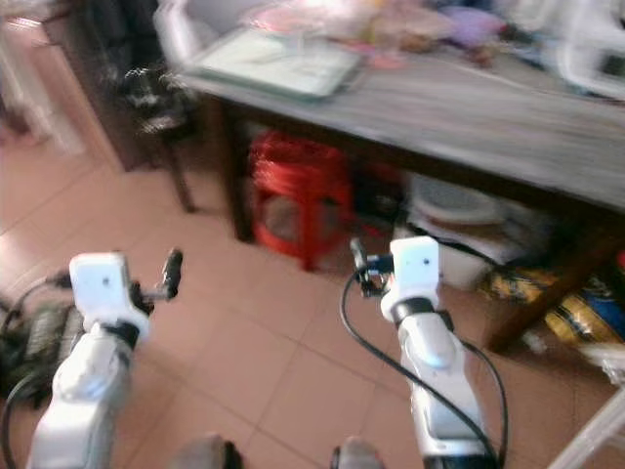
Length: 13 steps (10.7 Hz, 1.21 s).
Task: Setting the table
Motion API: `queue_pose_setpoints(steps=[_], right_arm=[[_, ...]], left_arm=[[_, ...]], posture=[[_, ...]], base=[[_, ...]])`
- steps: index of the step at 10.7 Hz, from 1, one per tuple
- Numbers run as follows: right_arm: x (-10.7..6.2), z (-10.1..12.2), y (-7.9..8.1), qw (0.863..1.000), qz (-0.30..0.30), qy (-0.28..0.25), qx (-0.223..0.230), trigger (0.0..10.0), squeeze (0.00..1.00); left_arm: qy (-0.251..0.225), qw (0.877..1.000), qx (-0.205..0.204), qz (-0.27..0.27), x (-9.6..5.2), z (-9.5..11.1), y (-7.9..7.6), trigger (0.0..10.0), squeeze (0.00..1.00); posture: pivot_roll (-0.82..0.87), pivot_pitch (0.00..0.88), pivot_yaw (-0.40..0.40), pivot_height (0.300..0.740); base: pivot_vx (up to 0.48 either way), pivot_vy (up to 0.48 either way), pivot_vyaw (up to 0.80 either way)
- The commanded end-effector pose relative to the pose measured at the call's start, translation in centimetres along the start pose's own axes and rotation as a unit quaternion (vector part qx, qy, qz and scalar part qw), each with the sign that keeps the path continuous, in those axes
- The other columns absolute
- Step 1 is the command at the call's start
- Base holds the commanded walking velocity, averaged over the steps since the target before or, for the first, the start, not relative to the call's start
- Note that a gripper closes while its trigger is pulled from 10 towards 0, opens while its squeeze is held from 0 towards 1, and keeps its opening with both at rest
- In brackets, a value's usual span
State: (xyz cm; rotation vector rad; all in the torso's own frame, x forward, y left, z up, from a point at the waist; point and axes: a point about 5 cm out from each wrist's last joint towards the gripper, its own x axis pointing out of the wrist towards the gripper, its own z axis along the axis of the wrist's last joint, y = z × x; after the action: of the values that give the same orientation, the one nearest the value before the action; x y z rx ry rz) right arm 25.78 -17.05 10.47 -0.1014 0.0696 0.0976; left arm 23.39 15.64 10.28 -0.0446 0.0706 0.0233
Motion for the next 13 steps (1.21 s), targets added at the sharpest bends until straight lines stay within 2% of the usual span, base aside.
queue_pose_setpoints(steps=[1, 3, 6, 8, 13], right_arm=[[0.1, 0.4, 0.1, 1.0, -0.005, -0.006, 0.001, 10.0, 0.0], [0.0, 1.3, 0.1, 1.0, -0.006, -0.019, -0.004, 10.0, 0.0], [0.1, 2.3, -0.9, 0.999, -0.022, -0.04, -0.014, 10.0, 0.0], [-0.8, 2.0, -0.5, 0.999, -0.022, -0.032, -0.012, 10.0, 0.0], [-1.0, 2.4, 0.0, 0.999, -0.021, -0.037, -0.013, 10.0, 0.0]], left_arm=[[-0.01, 1.0, 0.005, -0.001, 0.0, 0.5, 0.1, 10.0, 0.0], [-0.012, 1.0, 0.002, -0.02, 0.0, 0.8, -0.3, 10.0, 0.0], [-0.023, 0.999, 0.005, -0.024, -0.3, 1.6, -0.9, 10.0, 0.0], [-0.019, 0.999, 0.006, -0.029, -0.6, 1.6, -0.8, 10.0, 0.0], [-0.018, 0.999, 0.007, -0.047, -0.9, 2.2, -1.0, 10.0, 0.0]], posture=[[0.02, 0.097, 0.03, 0.74], [0.02, 0.112, 0.039, 0.74], [0.02, 0.127, 0.046, 0.74], [0.02, 0.136, 0.054, 0.74], [0.03, 0.159, 0.062, 0.74]], base=[[0.0, -0.307, -0.8], [0.0, -0.154, -0.8], [0.0, -0.314, 0.0], [0.0, -0.341, 0.0], [0.0, -0.442, -0.09]])
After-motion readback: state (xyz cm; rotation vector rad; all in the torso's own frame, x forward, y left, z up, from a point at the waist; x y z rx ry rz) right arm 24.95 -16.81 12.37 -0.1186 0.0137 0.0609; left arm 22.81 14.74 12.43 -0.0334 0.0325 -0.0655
